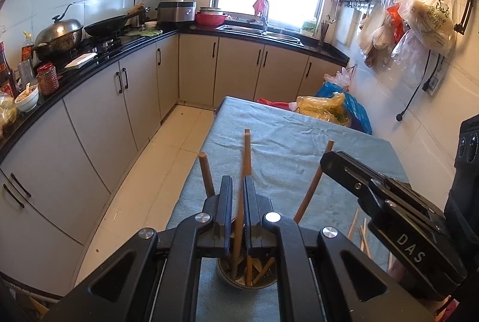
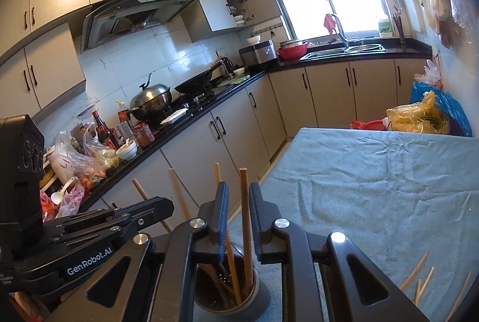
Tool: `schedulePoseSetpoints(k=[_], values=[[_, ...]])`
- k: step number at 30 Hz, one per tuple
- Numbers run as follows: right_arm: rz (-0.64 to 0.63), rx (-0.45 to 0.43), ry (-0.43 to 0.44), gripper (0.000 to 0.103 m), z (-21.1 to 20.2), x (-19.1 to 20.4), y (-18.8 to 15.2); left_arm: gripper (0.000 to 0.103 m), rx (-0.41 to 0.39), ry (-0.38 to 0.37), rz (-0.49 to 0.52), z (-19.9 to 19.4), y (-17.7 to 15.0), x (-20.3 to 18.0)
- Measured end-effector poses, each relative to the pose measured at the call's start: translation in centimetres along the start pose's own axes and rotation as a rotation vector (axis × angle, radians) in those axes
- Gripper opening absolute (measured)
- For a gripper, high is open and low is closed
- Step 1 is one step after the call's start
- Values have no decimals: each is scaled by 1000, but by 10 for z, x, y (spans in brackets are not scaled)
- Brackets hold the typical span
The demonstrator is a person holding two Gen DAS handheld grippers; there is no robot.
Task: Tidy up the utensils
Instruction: 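Lower both chopsticks into the black holder and open both tools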
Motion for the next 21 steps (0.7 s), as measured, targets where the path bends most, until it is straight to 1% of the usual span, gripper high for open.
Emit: schedulePoseSetpoints(k=[7,12,14,15,18,21], values=[[12,-33,12,17,-19,2,9,6,-20,-2,-17,-16,3,4],[33,-63,15,18,-49,0,14,9,-55,14,-14,-36,-3,2],[41,-77,8,20,-64,-4,12,19,-69,20,-8,-46,-11,-3],[42,-85,2,23,-73,-7,10,21,-74,23,-3,-49,-14,-6],[54,-105,-25,28,-103,-19,2,22,-99,40,25,-63,-31,-19],[59,-118,-68,32,-133,-32,-13,22,-86,18,26,-71,-53,-38]])
Point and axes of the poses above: each gripper's, at about its wrist camera, not at the fingertips, and z roughly the way its jaws point, x to its left, y to its top, the point moved 10 cm from there along z, roughly the way its jaws point, and after that the axes turned 7 degrees about -x, right-handed, at the moved point
